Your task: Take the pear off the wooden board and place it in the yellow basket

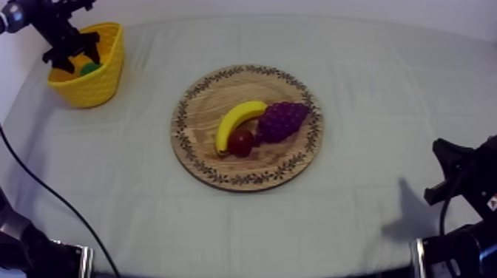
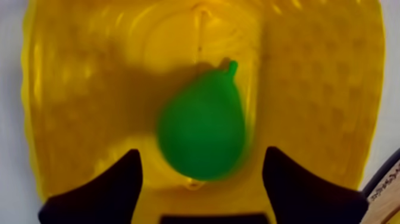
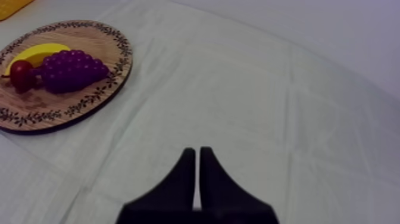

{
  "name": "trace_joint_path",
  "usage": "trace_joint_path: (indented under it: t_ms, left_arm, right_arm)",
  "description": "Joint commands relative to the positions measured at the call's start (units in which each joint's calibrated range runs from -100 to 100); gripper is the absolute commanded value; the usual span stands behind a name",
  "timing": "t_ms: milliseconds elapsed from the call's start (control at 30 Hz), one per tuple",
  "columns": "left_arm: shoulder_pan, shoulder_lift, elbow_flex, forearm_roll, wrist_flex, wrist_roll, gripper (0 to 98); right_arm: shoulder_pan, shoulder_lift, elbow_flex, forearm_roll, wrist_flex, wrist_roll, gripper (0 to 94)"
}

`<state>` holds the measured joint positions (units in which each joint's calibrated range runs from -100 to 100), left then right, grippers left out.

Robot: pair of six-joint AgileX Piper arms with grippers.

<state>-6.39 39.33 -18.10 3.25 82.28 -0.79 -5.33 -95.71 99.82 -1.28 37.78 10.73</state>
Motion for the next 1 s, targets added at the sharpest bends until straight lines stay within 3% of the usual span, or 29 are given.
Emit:
trace_joint_path:
  t_ms: [0,300,533,667,967]
  left_arm:
    - [0.1,-0.3,0.1,-0.25,0.0,0.2,81.6]
    - [0.1,-2.7,1.8,-0.96,0.1,-0.4,83.6]
    - [1.2,-10.1,5.5,-1.61,-0.8,-1.5,75.3]
    - [2.1,-15.9,7.9,-2.09,-0.8,-1.3,66.3]
    - [3.5,-30.4,16.0,-2.29,-4.2,-0.3,35.6]
  right_arm:
    - [0.0,0.0,0.0,0.0,0.0,0.0,0.4]
    - [0.0,0.0,0.0,0.0,0.0,0.0,0.4]
    - [0.0,0.0,0.0,0.0,0.0,0.0,0.4]
    - [0.0,0.0,0.0,0.0,0.0,0.0,0.4]
    - [0.0,0.0,0.0,0.0,0.0,0.0,0.4]
